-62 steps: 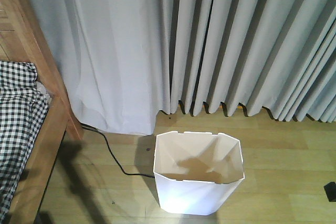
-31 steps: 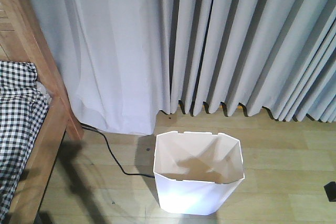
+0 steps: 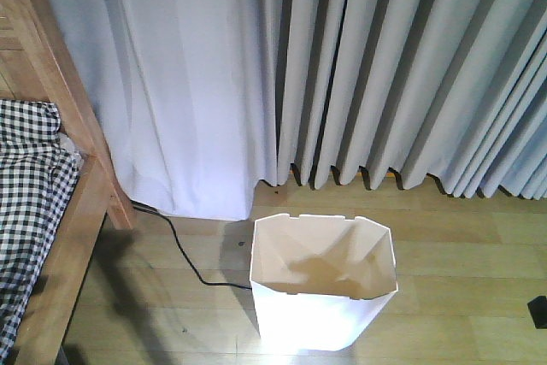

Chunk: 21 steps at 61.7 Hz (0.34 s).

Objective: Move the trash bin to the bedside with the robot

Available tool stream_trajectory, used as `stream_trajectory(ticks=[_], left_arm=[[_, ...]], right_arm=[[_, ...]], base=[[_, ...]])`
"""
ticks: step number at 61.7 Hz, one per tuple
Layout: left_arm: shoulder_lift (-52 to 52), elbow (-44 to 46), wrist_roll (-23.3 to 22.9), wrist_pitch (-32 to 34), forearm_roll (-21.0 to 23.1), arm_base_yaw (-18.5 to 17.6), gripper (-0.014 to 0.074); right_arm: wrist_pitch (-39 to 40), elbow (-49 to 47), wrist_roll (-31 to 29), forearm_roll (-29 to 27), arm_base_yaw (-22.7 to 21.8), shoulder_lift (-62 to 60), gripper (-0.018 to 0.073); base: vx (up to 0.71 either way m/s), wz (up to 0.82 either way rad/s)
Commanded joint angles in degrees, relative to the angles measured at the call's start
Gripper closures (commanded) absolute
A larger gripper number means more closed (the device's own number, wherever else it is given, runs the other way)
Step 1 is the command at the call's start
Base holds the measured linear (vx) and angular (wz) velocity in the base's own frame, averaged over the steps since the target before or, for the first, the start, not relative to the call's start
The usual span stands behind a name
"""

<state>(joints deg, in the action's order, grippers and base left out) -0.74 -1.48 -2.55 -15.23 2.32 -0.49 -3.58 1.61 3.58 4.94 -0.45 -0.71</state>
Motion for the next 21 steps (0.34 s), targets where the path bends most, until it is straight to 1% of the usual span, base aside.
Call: stream_trajectory(ticks=[1,21], left_arm=[[-0.80,-1.07,-0.32,3.96,0.25,-0.36,0.0602],[-0.80,-1.07,-0.32,3.96,0.25,-0.36,0.0602]], right_arm=[[4.19,0.39,-0.04,0.86,-0.03,-0.66,0.0568],[4.19,0.39,-0.04,0.86,-0.03,-0.66,0.0568]], base=[[0.00,0.00],[0.00,0.00]])
